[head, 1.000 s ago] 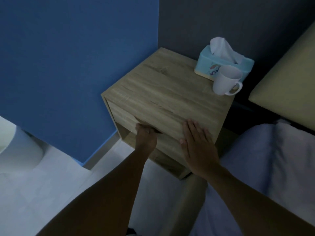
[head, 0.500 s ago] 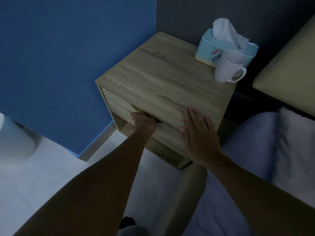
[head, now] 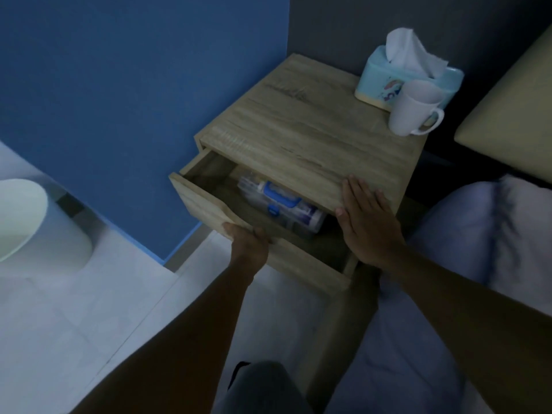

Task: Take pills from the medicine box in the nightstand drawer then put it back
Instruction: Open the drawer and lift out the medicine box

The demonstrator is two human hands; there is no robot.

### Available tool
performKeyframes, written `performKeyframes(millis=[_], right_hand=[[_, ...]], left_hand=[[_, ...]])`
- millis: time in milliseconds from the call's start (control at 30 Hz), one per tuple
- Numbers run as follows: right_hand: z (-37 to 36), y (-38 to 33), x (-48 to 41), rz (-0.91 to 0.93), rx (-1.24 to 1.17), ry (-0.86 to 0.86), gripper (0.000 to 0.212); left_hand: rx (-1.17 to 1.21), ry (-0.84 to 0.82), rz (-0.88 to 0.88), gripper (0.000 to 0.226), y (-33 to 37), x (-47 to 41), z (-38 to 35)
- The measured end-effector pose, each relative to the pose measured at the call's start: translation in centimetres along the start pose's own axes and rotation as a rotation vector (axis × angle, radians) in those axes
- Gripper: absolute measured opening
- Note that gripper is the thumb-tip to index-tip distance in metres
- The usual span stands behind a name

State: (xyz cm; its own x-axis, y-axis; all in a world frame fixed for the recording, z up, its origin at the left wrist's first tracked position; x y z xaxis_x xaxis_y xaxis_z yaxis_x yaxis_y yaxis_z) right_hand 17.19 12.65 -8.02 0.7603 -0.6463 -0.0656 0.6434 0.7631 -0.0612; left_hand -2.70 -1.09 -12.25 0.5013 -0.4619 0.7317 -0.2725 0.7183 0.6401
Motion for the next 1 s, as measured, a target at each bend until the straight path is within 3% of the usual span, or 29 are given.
performKeyframes(millis=[133,300,433,533,667,1000], right_hand=[[0.2,0.0,0.0,0.002,-0.006,-0.014,0.064],[0.2,0.0,0.0,-0.006,-0.013,-0.025,0.061],[0.1,0.0,0.0,-0.01,-0.008,-0.031,0.062],[0.1,0.0,0.0,-0.002,-0.012,-0.029,0.064],[0.2,-0.1,0.0,-0.002,-0.029,-0.023,0.067],[-0.1,0.1,-0.1,-0.014,-0.013,-0.016,0.061]], left_hand=[[0.018,0.037,-0.037,0.078,-1.7,0.9,1.7],[-0.122,0.209,-0.452,0.092,-3.4,3.3,2.5],[-0.642,0.496,-0.706,0.075,-4.5,3.1,3.9],[-1.018,0.435,-0.871,0.061,-4.7,2.8,4.2],[-1.137,0.33,-0.877,0.054,-5.0,2.4,5.1],[-1.298,0.334,-0.822,0.054,-5.8,3.2,5.8]])
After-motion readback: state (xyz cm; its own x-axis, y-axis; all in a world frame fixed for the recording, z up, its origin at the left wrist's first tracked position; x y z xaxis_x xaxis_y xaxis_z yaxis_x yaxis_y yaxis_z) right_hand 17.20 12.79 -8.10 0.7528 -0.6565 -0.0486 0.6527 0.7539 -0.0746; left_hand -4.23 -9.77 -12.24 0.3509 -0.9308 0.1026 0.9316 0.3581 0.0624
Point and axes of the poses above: each hand's wrist, its own x-axis away from the middle knuckle, its own z-axis out of the back of the hand, y = z × x, the point moved 4 cm from there along -x, towards the middle knuckle, and after that the axes turned 12 degrees about z, right-handed, at the moved point
